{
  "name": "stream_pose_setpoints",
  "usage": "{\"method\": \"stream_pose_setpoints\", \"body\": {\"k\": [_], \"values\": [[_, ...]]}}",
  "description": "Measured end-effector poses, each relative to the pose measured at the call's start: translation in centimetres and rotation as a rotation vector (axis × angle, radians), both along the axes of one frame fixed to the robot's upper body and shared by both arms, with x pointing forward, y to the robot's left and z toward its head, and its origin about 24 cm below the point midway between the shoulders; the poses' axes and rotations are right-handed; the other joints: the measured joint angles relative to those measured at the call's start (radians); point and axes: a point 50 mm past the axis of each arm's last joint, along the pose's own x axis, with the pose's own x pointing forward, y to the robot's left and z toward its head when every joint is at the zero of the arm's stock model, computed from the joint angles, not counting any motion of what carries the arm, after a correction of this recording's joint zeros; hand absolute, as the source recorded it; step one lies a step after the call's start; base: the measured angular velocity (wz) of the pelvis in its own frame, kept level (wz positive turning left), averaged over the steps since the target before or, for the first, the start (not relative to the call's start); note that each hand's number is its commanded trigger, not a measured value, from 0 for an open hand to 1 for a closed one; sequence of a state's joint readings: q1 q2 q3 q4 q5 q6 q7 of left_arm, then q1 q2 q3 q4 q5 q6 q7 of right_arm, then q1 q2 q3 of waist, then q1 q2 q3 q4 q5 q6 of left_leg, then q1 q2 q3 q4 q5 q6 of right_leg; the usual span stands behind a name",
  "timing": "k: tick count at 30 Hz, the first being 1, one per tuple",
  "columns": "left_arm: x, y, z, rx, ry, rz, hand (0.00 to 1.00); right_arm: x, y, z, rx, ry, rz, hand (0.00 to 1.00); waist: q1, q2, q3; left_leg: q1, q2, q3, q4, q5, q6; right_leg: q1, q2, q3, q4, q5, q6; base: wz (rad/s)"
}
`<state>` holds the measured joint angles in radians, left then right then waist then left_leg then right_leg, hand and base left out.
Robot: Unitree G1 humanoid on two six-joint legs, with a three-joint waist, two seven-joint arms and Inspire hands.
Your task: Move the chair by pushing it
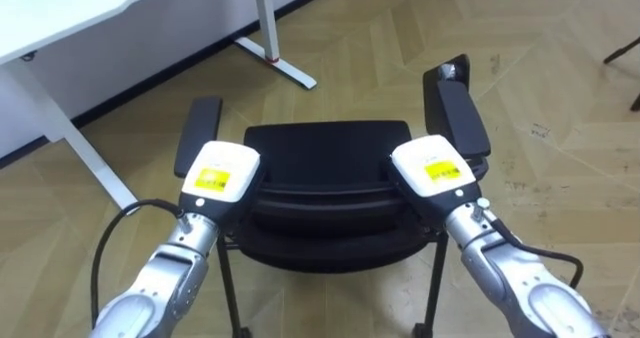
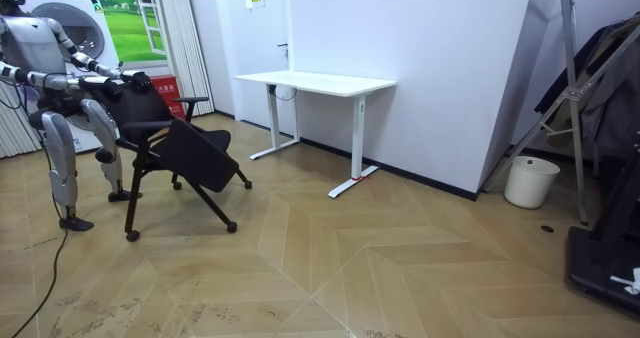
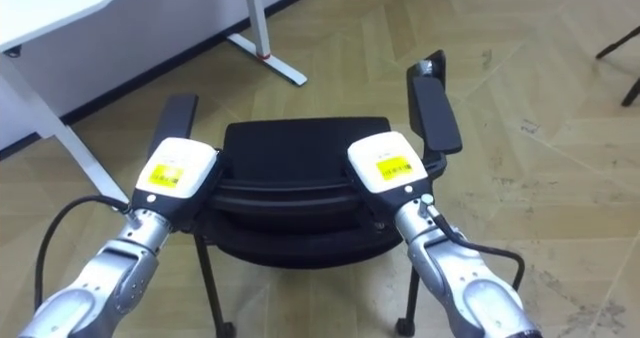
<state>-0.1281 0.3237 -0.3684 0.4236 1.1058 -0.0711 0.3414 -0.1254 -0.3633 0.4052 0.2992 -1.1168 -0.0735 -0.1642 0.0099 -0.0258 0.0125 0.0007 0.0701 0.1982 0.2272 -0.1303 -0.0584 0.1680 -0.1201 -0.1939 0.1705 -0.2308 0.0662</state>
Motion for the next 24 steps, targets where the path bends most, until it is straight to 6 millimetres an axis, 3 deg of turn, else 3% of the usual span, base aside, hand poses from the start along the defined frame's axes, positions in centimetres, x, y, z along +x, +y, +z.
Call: {"method": "stream_pose_setpoints", "body": {"k": [15,18,21,24], "values": [[-0.1,-0.1,-0.2,0.010,0.006,-0.005,1.00,-0.2,-0.2,-0.6,0.014,0.006,0.000,1.00,-0.006,-0.006,-0.0042,-0.005,0.000,-0.015,0.015,0.000,0.000,0.011,0.001,-0.014,0.001,0.000,0.000,0.02],[-0.1,0.0,-0.2,0.025,0.006,-0.012,1.00,-0.2,-0.1,-0.8,0.018,0.016,-0.004,1.00,-0.007,-0.017,0.0009,-0.005,0.003,-0.025,0.032,0.000,0.000,0.024,0.005,-0.024,0.001,0.000,0.000,0.10],[-0.1,0.0,-0.3,0.027,0.010,-0.014,1.00,-0.3,-0.2,-1.1,0.020,0.029,-0.008,1.00,-0.006,-0.023,-0.0016,-0.016,0.010,-0.026,0.050,-0.001,0.000,0.024,0.010,-0.026,0.004,-0.002,-0.004,0.06],[-0.1,0.0,-0.6,0.034,0.023,-0.019,1.00,-0.5,-0.3,-1.4,0.022,0.044,-0.012,1.00,-0.006,-0.017,-0.0031,-0.045,0.035,-0.030,0.118,-0.033,-0.005,0.026,0.028,-0.031,0.020,-0.015,-0.014,0.07]]}}
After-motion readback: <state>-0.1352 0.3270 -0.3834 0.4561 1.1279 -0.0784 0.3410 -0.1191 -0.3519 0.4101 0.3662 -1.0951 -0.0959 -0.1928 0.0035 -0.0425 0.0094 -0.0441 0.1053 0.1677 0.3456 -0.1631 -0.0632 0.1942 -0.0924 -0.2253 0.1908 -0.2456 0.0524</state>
